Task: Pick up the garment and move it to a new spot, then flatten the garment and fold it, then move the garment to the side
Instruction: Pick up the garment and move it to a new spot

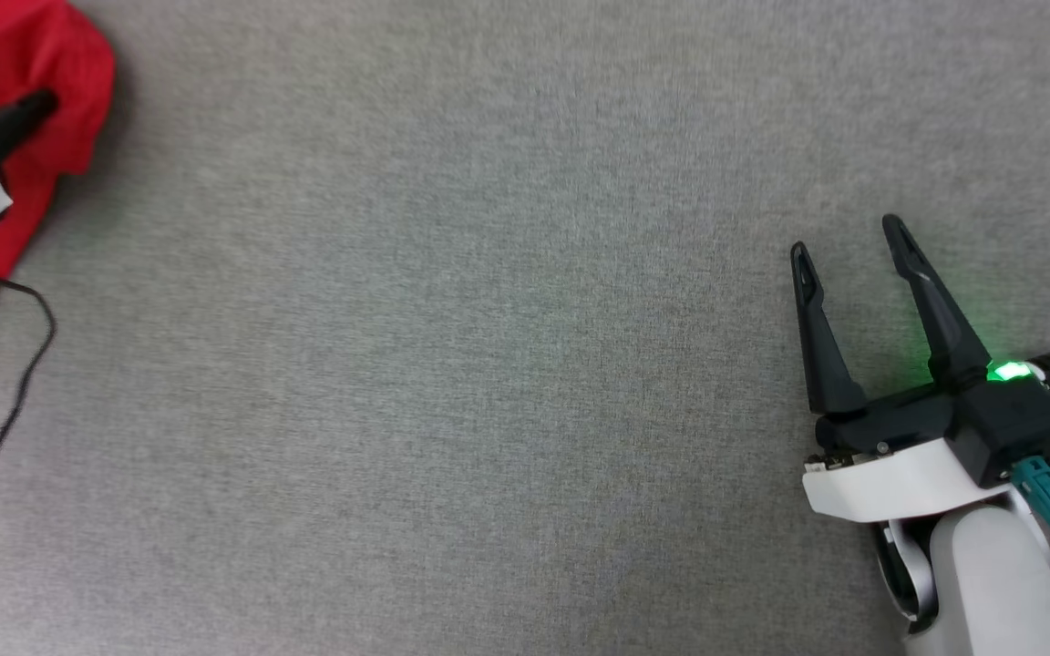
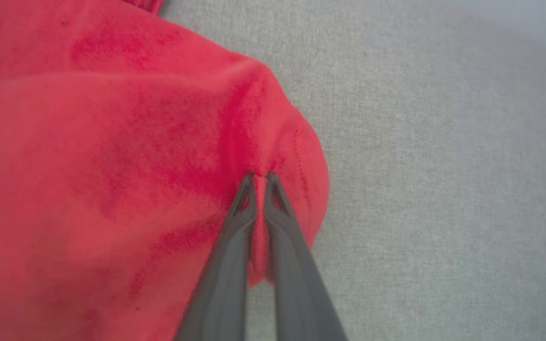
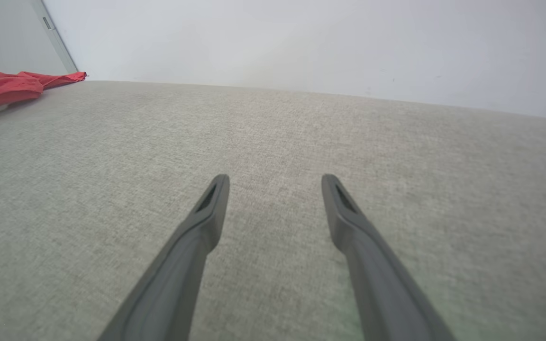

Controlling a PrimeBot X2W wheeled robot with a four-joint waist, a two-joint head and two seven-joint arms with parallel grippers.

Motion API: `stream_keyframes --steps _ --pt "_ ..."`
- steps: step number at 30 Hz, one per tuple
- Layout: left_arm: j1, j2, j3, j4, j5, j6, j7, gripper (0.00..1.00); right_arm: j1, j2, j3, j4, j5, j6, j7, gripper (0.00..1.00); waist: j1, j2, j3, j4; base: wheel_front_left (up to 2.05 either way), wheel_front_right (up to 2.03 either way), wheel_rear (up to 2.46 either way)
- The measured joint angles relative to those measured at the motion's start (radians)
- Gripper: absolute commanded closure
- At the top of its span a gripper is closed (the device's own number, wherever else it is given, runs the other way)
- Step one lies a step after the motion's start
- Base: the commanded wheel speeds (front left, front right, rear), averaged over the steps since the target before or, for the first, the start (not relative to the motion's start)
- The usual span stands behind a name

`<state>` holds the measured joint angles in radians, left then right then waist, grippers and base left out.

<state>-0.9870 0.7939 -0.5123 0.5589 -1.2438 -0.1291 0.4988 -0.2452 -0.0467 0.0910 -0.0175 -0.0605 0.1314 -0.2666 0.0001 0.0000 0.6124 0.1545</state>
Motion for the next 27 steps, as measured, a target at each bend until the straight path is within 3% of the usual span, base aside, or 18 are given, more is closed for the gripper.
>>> stream_keyframes --steps 16,22,27 --pt "0.069 0.184 0.0 -0.235 0.092 0.0 -0.533 1.0 0.069 -0.002 0.023 0.071 0.082 0.0 0.003 0.0 -0.0001 0.0 -0.327 -0.008 0.0 0.0 0.0" --pt "0.02 0.218 0.037 -0.261 0.192 0.028 -0.667 1.0 0.101 -0.003 0.038 0.079 0.127 0.0 0.003 0.0 -0.0001 0.0 -0.427 -0.034 0.0 0.0 0.0" --pt "-0.05 0.224 0.068 -0.302 0.253 0.055 -0.72 1.0 0.128 -0.003 0.035 0.085 0.151 0.0 0.003 0.0 -0.0001 0.0 -0.467 -0.093 0.0 0.0 0.0"
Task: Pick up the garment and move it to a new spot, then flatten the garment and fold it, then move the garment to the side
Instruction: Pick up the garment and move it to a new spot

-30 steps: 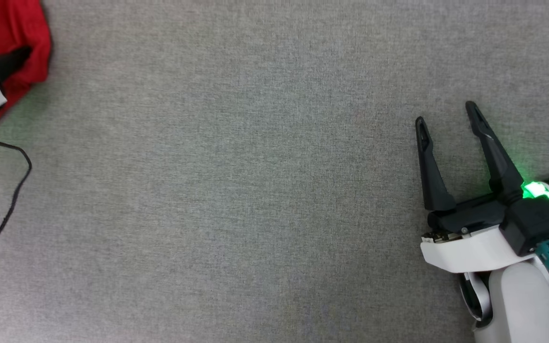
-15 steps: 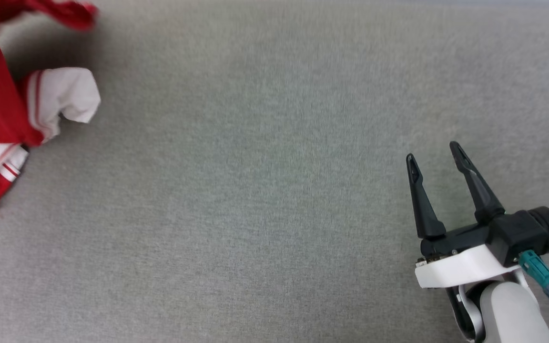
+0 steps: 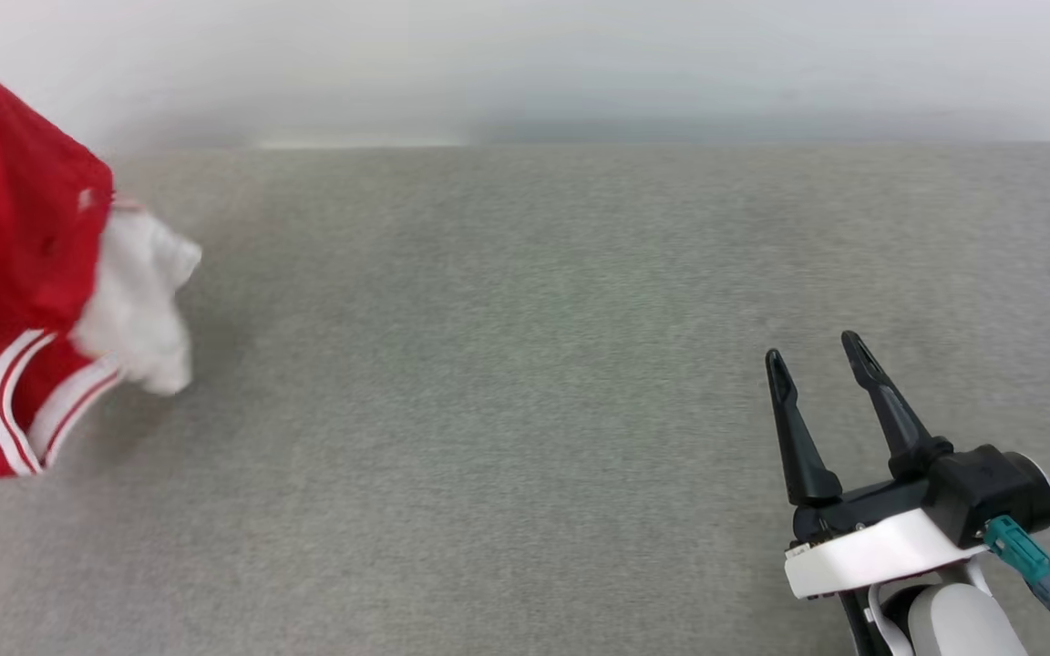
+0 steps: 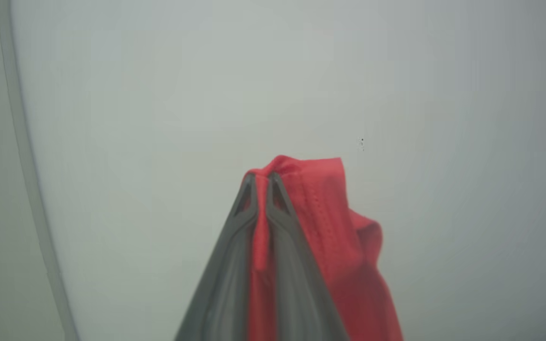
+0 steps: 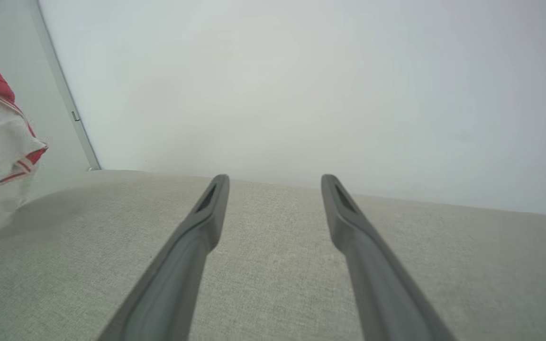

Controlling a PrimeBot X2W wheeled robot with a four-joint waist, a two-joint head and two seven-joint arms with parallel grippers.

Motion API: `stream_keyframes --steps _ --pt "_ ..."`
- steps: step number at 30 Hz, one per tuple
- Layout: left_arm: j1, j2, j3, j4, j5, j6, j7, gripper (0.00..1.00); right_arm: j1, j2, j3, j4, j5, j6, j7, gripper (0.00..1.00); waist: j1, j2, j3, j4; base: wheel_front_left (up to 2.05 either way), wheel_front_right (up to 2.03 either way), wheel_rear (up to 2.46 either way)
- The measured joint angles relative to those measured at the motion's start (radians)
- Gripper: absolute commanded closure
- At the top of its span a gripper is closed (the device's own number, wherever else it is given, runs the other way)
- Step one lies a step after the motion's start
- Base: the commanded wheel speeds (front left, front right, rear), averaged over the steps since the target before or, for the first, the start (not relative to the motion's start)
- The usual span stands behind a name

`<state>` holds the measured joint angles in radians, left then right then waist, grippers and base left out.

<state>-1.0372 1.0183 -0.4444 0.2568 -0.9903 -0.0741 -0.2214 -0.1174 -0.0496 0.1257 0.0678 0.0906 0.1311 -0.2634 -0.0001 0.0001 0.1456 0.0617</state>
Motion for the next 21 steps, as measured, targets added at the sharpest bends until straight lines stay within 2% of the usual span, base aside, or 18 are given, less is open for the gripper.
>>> stream_keyframes --steps 4,14,21 --pt "-0.068 -0.031 -0.012 -0.037 0.045 0.008 -0.001 1.0 0.0 0.0 0.002 -0.004 0.01 0.0 0.0 0.0 0.0 0.0 -0.017 -0.056 0.0 0.0 0.0" --pt "-0.234 -0.159 -0.099 -0.046 0.179 0.006 -0.003 1.0 -0.005 -0.001 -0.023 -0.021 0.032 0.0 0.0 0.0 0.0 0.0 -0.012 -0.214 0.0 0.0 0.0" --pt "-0.212 -0.247 -0.161 -0.075 0.208 -0.014 -0.025 1.0 -0.004 -0.001 -0.051 -0.032 0.033 0.0 0.0 0.0 0.0 0.0 0.018 -0.29 0.0 0.0 0.0"
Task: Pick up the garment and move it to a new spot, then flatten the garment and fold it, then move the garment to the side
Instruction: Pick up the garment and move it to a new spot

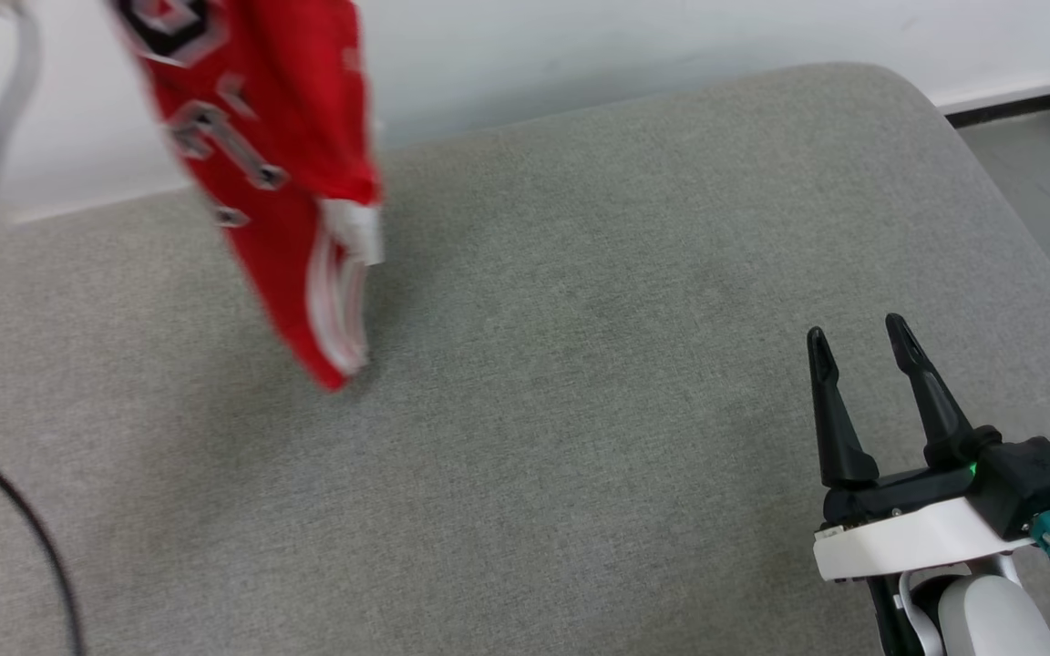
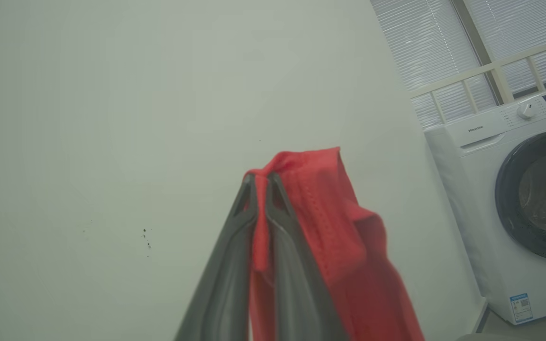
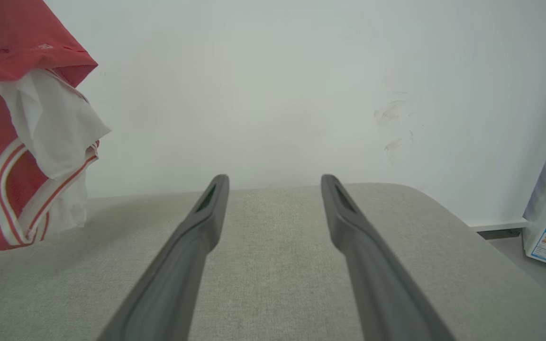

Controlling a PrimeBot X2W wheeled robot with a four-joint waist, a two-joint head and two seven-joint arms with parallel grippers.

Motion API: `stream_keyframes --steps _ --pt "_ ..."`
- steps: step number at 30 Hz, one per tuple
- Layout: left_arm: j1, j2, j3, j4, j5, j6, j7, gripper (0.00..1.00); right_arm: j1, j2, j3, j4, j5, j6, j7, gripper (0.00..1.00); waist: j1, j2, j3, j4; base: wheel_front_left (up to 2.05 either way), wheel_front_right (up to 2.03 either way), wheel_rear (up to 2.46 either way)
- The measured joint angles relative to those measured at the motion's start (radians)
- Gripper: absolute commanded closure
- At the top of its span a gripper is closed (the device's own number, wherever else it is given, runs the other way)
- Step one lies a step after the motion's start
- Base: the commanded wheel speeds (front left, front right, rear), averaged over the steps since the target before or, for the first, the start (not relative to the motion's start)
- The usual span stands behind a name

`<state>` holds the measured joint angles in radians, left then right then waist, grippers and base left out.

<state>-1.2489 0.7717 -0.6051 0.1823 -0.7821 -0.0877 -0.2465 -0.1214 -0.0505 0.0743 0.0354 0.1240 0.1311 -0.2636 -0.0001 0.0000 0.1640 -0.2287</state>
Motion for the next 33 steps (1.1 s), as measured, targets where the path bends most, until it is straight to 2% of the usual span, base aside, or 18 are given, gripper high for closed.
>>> stream_keyframes --steps 5,8,12,17,20,22,27,33 --pt "0.184 -0.12 -0.12 -0.077 0.005 0.005 -0.005 1.0 0.003 0.0 -0.016 -0.004 -0.001 0.0 0.0 0.0 0.0 0.0 0.013 -0.004 0.0 0.0 0.0" --pt "0.316 -0.213 -0.207 -0.125 0.018 0.031 -0.011 1.0 0.002 0.0 -0.03 -0.004 -0.008 0.0 0.0 0.0 0.0 0.0 0.012 0.007 0.0 0.0 0.0" --pt "0.493 -0.334 -0.333 -0.122 0.057 0.062 -0.013 1.0 0.0 0.0 -0.046 -0.004 -0.014 0.0 0.0 0.0 0.0 0.0 0.008 0.022 0.0 0.0 0.0" --pt "0.657 -0.451 -0.51 -0.034 0.118 0.035 -0.013 1.0 -0.001 0.0 -0.061 -0.005 -0.035 0.0 0.0 0.0 0.0 0.0 0.0 0.043 0.0 0.0 0.0" --pt "0.721 -0.496 -0.556 0.028 0.115 0.021 -0.014 0.98 -0.001 0.0 -0.06 -0.004 -0.042 0.0 0.0 0.0 0.0 0.0 -0.005 0.058 0.0 0.0 0.0" --pt "0.738 -0.518 -0.567 0.06 0.115 0.015 -0.014 0.0 0.001 0.0 -0.059 -0.002 -0.045 0.0 0.0 0.0 0.0 0.0 -0.01 0.07 0.0 0.0 0.0" --pt "0.755 -0.545 -0.494 0.056 0.13 0.01 -0.015 0.0 0.01 0.0 -0.05 0.006 -0.053 0.0 0.0 0.0 0.0 0.0 -0.033 0.102 0.0 0.0 0.0" --pt "0.78 -0.487 -0.266 -0.034 0.185 0.048 -0.016 0.0 0.026 0.0 -0.045 0.019 -0.057 0.0 0.0 0.0 0.0 0.0 -0.078 0.139 0.0 0.0 0.0"
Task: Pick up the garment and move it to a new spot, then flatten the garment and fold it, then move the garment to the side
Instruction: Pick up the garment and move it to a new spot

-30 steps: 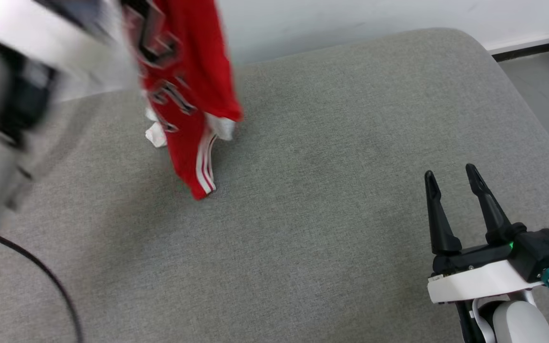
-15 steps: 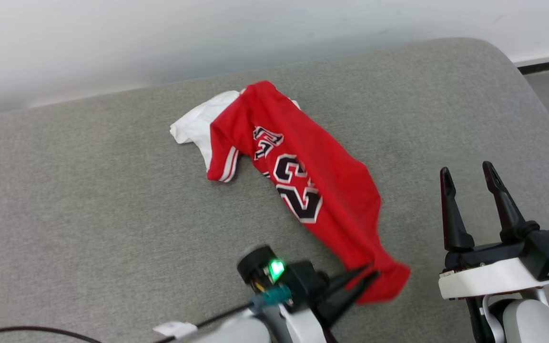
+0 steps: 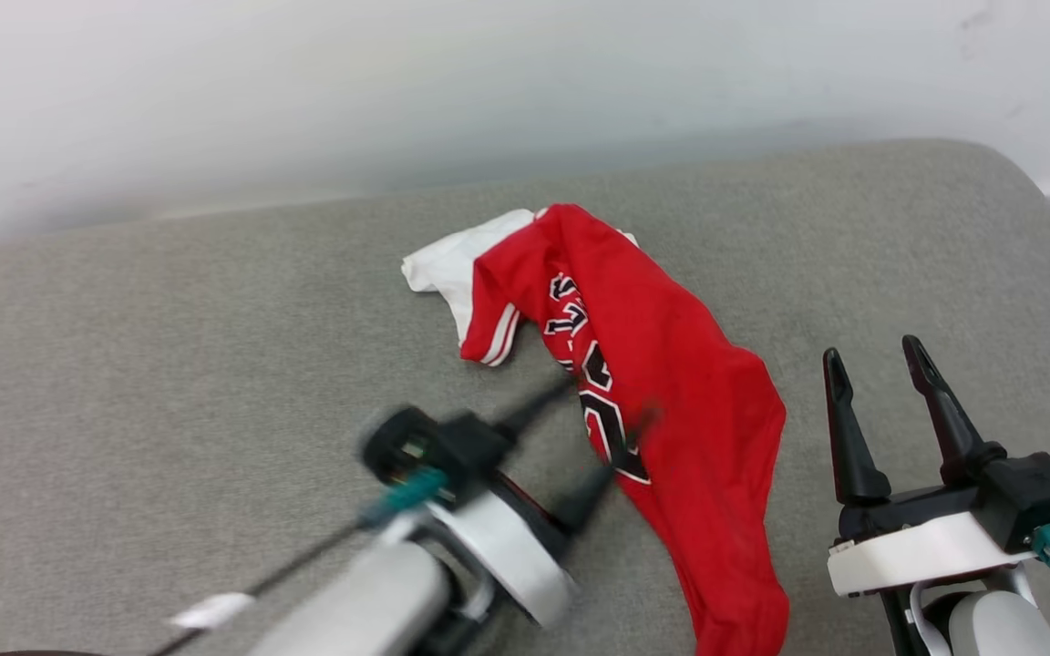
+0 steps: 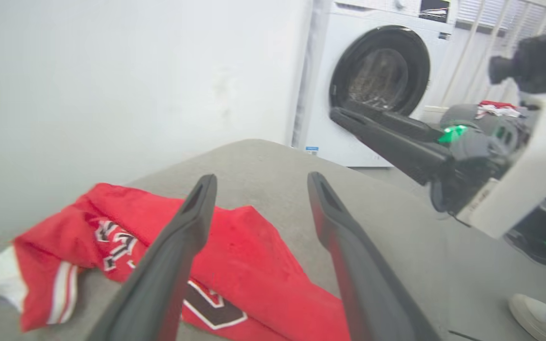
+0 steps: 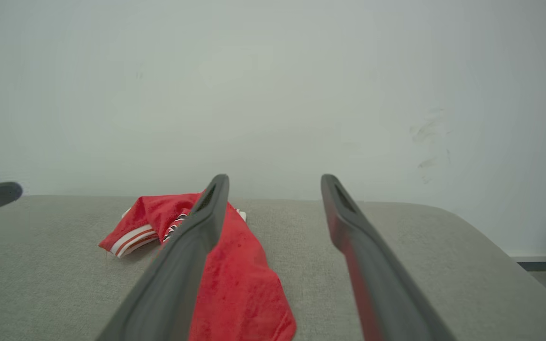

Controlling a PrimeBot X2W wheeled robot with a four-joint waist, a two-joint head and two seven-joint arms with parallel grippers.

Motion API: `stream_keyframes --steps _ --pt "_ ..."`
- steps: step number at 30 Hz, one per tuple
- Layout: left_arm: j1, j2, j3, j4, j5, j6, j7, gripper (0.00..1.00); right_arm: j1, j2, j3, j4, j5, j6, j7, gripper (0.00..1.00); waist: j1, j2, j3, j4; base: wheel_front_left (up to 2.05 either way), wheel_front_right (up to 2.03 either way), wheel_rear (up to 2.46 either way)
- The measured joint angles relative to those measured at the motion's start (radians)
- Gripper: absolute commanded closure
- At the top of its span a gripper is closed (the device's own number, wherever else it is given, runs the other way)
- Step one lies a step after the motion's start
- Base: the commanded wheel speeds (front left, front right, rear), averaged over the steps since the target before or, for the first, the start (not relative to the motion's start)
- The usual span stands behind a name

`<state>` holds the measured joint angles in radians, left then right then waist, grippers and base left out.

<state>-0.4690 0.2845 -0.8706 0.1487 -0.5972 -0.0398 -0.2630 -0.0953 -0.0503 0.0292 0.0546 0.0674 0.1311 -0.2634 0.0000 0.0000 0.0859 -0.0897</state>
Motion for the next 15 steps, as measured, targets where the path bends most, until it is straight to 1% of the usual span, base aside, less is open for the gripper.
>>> stream_keyframes --steps 5,7,9,11,13,15 --pt "0.074 0.068 0.262 -0.069 0.01 0.046 0.0 0.0 0.018 0.0 0.002 0.001 -0.007 0.0 0.0 0.0 -0.0001 0.0 -0.034 0.032 0.0 0.0 0.0" --pt "0.109 0.092 0.366 -0.093 0.011 0.055 0.0 0.0 0.021 0.0 0.0 -0.001 -0.008 0.0 0.0 0.0 -0.0001 0.0 -0.041 0.045 0.0 0.0 0.0" --pt "0.149 0.116 0.456 -0.112 0.032 0.068 0.0 0.0 0.026 0.0 -0.003 -0.004 -0.011 0.0 0.0 0.0 0.0 0.0 -0.046 0.059 0.0 0.0 0.0" --pt "0.2 0.134 0.52 -0.132 0.067 0.086 0.0 0.0 0.035 0.0 -0.005 -0.006 -0.014 0.0 0.0 0.0 0.0 0.0 -0.049 0.07 0.0 0.0 0.0" --pt "0.261 0.137 0.581 -0.153 0.086 0.099 0.0 0.0 0.037 0.0 -0.005 -0.007 -0.015 0.0 0.0 0.0 0.0 0.0 -0.051 0.077 0.0 0.0 0.0" --pt "0.327 0.122 0.635 -0.168 0.093 0.106 0.0 0.0 0.038 0.0 -0.006 -0.01 -0.015 0.0 0.0 0.0 0.0 0.0 -0.051 0.08 0.0 0.0 0.0"
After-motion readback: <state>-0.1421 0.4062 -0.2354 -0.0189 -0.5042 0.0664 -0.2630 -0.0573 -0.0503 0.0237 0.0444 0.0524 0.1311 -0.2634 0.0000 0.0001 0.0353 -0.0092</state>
